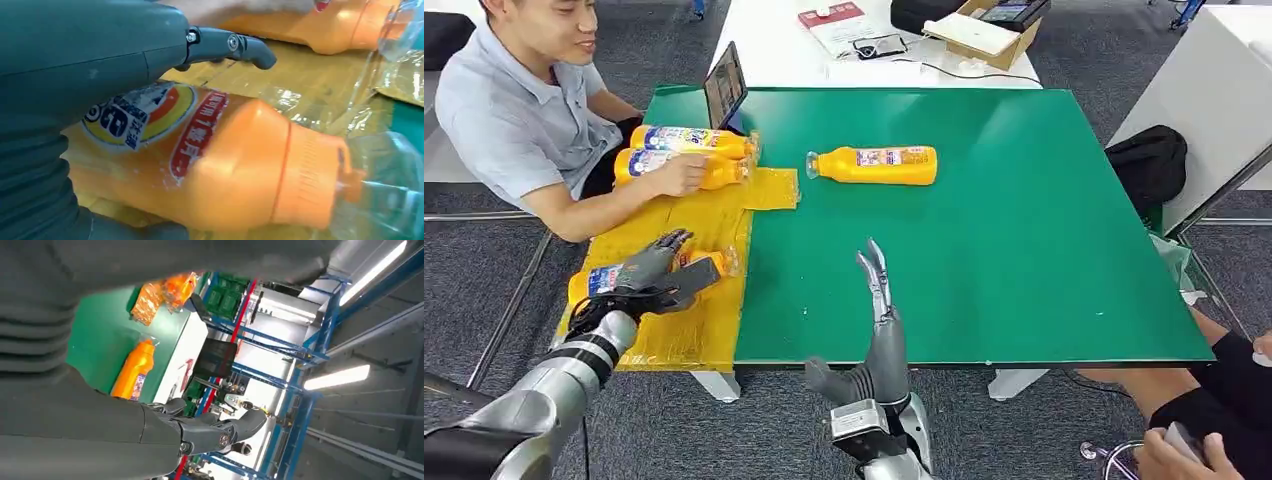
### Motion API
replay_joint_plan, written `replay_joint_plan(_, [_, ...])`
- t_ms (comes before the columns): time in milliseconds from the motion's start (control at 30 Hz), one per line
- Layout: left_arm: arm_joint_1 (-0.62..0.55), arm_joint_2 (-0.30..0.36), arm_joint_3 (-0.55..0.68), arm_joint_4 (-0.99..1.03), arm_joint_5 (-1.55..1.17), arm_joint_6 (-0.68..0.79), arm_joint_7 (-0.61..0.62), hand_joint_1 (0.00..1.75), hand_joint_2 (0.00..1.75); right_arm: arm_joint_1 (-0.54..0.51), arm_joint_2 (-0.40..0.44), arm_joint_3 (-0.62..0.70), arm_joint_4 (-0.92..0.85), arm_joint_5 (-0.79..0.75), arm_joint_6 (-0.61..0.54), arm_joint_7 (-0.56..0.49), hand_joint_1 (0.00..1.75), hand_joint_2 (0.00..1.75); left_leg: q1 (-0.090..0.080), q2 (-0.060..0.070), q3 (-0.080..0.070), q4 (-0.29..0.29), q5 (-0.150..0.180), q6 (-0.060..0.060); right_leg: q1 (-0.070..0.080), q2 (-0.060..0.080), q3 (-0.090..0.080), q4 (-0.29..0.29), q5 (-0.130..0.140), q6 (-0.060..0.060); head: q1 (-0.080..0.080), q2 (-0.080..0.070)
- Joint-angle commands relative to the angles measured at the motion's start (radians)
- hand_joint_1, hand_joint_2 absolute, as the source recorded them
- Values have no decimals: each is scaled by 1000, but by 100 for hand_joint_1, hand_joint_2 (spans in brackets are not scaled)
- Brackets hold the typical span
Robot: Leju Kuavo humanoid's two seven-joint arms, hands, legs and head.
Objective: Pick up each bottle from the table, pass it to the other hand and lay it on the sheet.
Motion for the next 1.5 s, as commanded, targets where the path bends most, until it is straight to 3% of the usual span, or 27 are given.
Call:
replay_joint_plan(33, [19, -42, 55, 27, 26, -29, -20, 0, 175, -34, -21, 17, 55, 2, -1, 1, 0, 0, 0, 2, 4, -1, -1, -1, 0, 2, 3, -1, 0, -1, 0, 0])
replay_joint_plan(100, [25, -71, 108, 5, 103, -69, -84, 0, 175, -39, -21, 20, 59, 6, -1, 1, 0, 0, 0, 1, 4, -1, -1, -1, 0, 1, 3, -1, 0, -1, 0, 0])
replay_joint_plan(133, [29, -82, 115, -9, 120, -89, -97, 0, 0, -40, -19, 20, 61, 10, -1, 1, 0, 0, 0, 0, 5, -1, -1, -1, 0, 1, 4, -1, -1, -1, 0, 0])
replay_joint_plan(400, [73, -115, 148, -108, 235, -194, -238, 0, 0, -49, -23, 22, 78, 1, -1, 1, 0, 0, 1, 2, 6, -1, -2, -1, 1, 2, 5, -2, -1, -2, 0, 0])
replay_joint_plan(533, [133, -160, 203, -322, 393, -189, -317, 0, 0, -43, -17, 11, 74, 23, -1, 1, 0, 0, 1, 1, 4, 0, -2, -1, 1, 1, 4, 0, -1, -2, 0, 0])
replay_joint_plan(567, [166, -173, 202, -416, 453, -200, -301, 0, 175, -40, -18, 9, 72, 30, -1, 1, 0, 0, 0, 0, 3, 0, -1, -1, 1, 0, 2, 0, -1, -1, 0, 0])
replay_joint_plan(667, [235, -211, 206, -620, 608, -217, -278, 0, 175, -28, -10, -8, 65, 56, -1, 1, 0, 0, 1, -1, 1, 1, -2, -1, 1, -1, 0, 0, -2, -1, 0, 0])
replay_joint_plan(833, [311, -239, 187, -794, 825, -297, -272, 0, 175, -18, -15, -23, 66, 87, -1, 1, 0, 0, 1, 1, 1, 1, -3, -1, 1, 1, 1, 0, -2, -1, 0, 0])
replay_joint_plan(867, [326, -235, 172, -828, 868, -294, -267, 0, 175, -13, -13, -44, 60, 119, -1, 1, 0, 175, 1, 2, 2, 1, -3, -1, 1, 1, 2, 0, -2, -1, 0, 0])
replay_joint_plan(967, [359, -239, 154, -913, 968, -282, -268, 0, 175, -16, -19, -100, 37, 160, -1, 1, 0, 175, 1, 3, 4, 1, -5, -1, 1, 3, 3, 0, -4, -3, 0, 0])
replay_joint_plan(1000, [368, -242, 155, -932, 1018, -285, -253, 0, 175, -23, -28, -111, 45, 164, -1, 1, 0, 175, 0, 2, -2, 1, -1, 0, 1, 1, -2, 0, -1, -1, 0, 0])
replay_joint_plan(1100, [386, -237, 152, -950, 1074, -283, -234, 0, 175, -56, -78, -103, 101, 120, -1, 1, 0, 175, 0, 2, 0, 0, -2, 0, 1, 1, -1, -1, -1, -1, 0, 0])
replay_joint_plan(1333, [387, -240, 158, -944, 1093, -283, -232, 0, 175, -60, -81, -90, 145, 110, -1, 1, 0, 175, 0, 2, 1, 0, -2, -1, 1, 2, 0, -1, -1, -1, 0, 0])
replay_joint_plan(1433, [462, -233, 162, -995, 1160, -270, -225, 0, 175, -80, -121, -208, 226, 75, 100, 1, 0, 175, 0, 2, 2, -1, -2, -1, 1, 2, 1, -2, -1, -1, 0, 0])
replay_joint_plan(1500, [548, -223, 160, -1049, 1136, -221, -237, 0, 175, -93, -154, -323, 293, 229, 129, 67, 0, 175, 0, 3, 4, -3, -2, 0, 0, 3, 3, -4, 0, -1, 0, 0])
